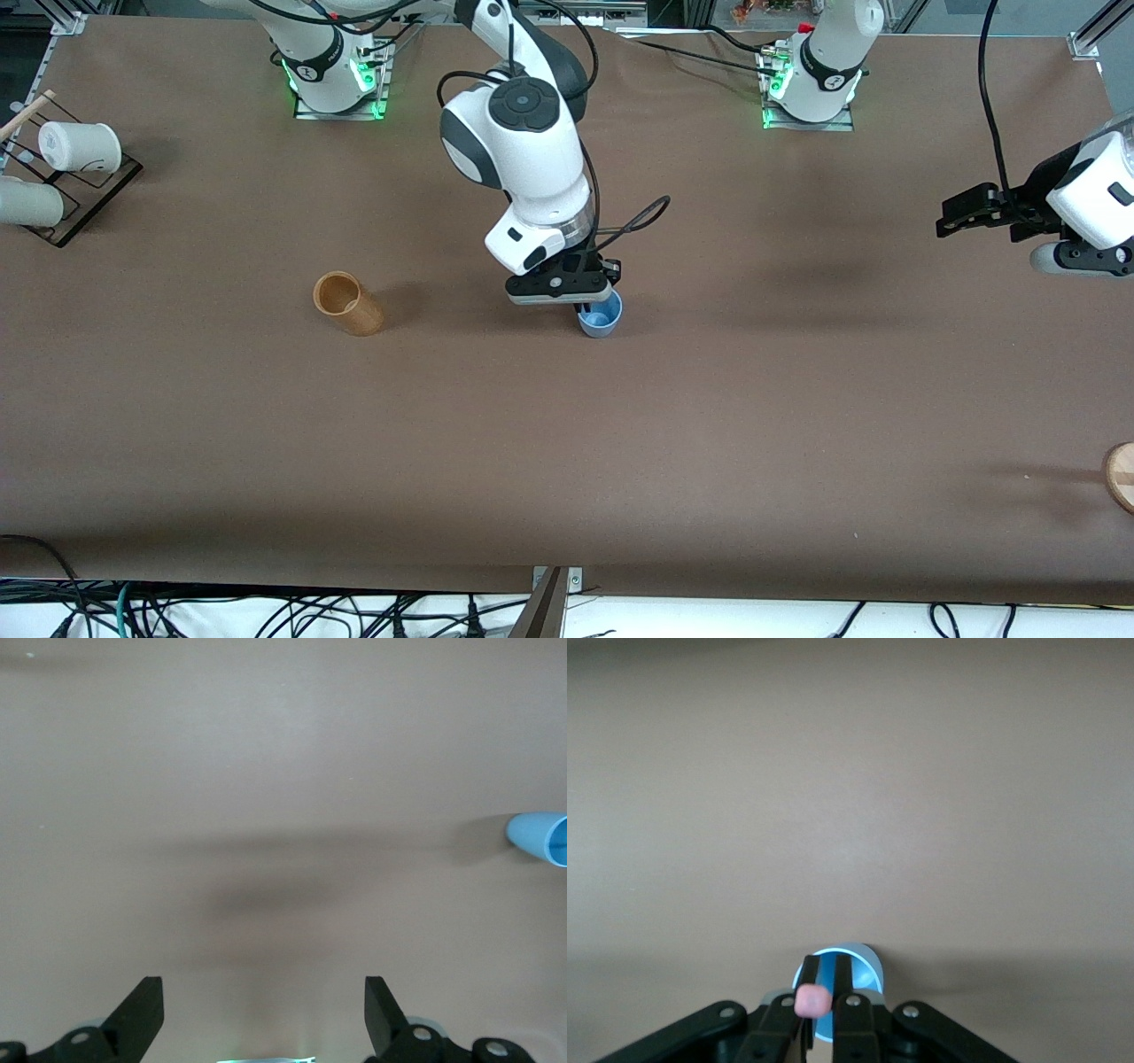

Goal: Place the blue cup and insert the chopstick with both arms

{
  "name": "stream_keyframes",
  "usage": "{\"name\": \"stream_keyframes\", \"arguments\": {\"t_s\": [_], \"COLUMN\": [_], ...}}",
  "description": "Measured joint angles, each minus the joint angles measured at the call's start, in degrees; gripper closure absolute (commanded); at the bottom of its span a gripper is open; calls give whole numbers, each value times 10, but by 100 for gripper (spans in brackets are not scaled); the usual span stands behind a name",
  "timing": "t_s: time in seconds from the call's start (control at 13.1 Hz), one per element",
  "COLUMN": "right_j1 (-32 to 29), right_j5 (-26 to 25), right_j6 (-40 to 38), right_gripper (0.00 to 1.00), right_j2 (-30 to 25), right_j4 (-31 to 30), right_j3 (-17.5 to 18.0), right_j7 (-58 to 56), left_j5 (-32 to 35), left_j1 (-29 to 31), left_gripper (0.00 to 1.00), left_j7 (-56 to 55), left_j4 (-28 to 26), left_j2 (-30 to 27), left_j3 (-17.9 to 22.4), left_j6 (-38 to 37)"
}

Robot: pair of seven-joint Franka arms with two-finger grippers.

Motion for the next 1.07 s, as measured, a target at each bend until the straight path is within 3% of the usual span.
{"name": "stream_keyframes", "arguments": {"t_s": [0.08, 0.15, 0.23, 0.46, 0.69, 0.92, 1.07], "right_j1": [3, 5, 6, 7, 7, -12, -59], "right_j5": [-5, -8, -10, -13, -14, -14, -3], "right_j6": [0, 1, 2, -3, -61, -203, -276], "right_gripper": [100, 57, 1, 0, 0, 0, 0], "right_j2": [9, 16, 22, 26, 24, 10, -17], "right_j4": [0, 0, 0, 1, 18, 81, 104], "right_j3": [0, 0, 0, 0, -4, -14, -16], "right_j7": [6, 10, 15, 20, 20, 0, -74], "left_j5": [2, 2, 2, 2, 2, 2, 2], "left_j1": [0, 0, 0, 0, 9, 18, 17], "left_gripper": [0, 0, 0, 0, 0, 0, 0], "left_j7": [0, 0, 0, 0, 0, 1, 1], "left_j4": [-3, -4, -4, -4, -4, -4, -4], "left_j2": [1, 4, 6, 7, 9, 17, 19], "left_j3": [2, 4, 4, 4, 5, 5, 2], "left_j6": [2, 4, 6, 7, 7, 7, 8]}}
